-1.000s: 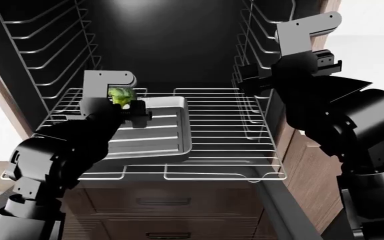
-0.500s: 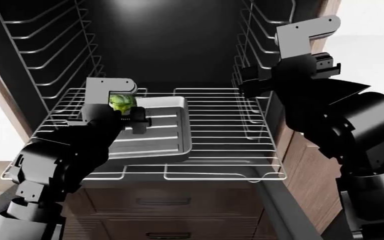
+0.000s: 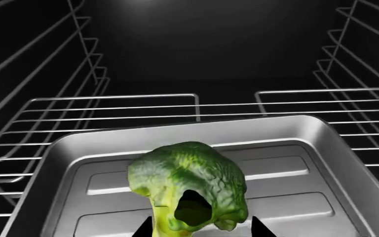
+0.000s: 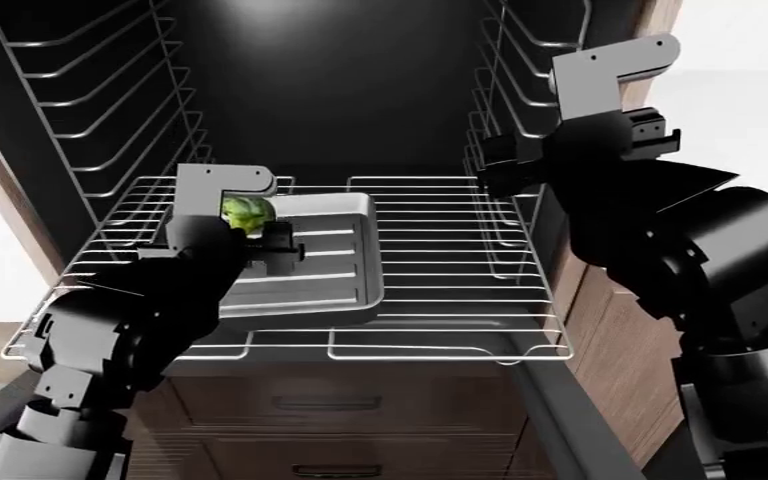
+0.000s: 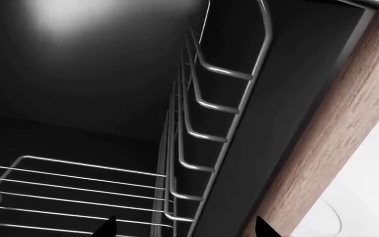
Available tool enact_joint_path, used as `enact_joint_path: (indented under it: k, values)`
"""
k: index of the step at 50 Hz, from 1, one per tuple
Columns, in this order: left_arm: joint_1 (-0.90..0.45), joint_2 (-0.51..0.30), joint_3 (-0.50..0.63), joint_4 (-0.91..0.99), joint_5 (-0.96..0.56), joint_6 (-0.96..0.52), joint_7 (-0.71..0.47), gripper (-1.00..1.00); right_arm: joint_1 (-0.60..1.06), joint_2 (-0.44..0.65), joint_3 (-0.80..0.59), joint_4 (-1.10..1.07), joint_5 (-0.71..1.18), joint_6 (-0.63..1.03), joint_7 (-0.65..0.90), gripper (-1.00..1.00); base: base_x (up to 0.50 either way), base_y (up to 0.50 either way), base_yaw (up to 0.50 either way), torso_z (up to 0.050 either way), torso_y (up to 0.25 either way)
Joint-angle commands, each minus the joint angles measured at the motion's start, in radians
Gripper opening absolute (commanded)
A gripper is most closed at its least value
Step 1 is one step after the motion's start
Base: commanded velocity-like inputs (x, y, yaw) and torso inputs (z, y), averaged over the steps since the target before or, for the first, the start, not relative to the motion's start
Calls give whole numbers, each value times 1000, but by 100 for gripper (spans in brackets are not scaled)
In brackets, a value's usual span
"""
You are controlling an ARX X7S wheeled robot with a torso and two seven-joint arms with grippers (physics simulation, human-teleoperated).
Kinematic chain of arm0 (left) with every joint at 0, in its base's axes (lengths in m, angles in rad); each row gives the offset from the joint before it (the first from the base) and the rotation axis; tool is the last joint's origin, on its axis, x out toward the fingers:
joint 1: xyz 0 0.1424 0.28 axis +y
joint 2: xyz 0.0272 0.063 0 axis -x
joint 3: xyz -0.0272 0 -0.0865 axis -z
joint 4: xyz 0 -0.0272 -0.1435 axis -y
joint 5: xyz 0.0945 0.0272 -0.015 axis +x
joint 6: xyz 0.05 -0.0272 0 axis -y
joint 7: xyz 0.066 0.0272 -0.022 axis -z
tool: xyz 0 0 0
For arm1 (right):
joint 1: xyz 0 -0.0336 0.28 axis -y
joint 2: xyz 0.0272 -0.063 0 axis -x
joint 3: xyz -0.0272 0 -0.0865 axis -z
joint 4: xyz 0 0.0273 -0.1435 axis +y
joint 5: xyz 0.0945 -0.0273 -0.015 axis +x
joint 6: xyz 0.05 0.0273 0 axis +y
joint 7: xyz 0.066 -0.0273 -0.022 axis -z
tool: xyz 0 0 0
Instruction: Place the broccoli on the rack of the oven.
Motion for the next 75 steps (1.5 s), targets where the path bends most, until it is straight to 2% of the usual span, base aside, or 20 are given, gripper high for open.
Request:
enact_joint_path:
  k: [1, 33, 46, 58, 69, 75]
  values:
    - [-3, -1, 1, 2, -7, 6, -3, 100, -2, 2, 0, 0, 2, 0, 2, 100, 0, 0, 0, 0, 0]
    - [-32, -29, -76, 183, -79, -76, -97, 100, -10, 7, 0, -12, 12, -2, 8, 100, 0, 0, 0, 0, 0]
    - [-17, -42, -98, 359, -141, -138, -141, 100, 1, 0, 0, -29, 24, 10, 12, 100, 0, 0, 0, 0, 0]
    - [5, -19, -172, 586, -282, -262, -252, 100, -30, 13, 32, -184, 92, 92, 65, 100, 0, 0, 0, 0, 0]
    - [44, -6, -264, 781, -458, -365, -350, 100, -90, 0, 105, -455, 218, 241, 201, 100, 0, 0, 0, 0, 0]
    - [60, 11, -312, 885, -586, -426, -442, 100, -138, -34, 179, -613, 321, 342, 311, 100, 0, 0, 0, 0, 0]
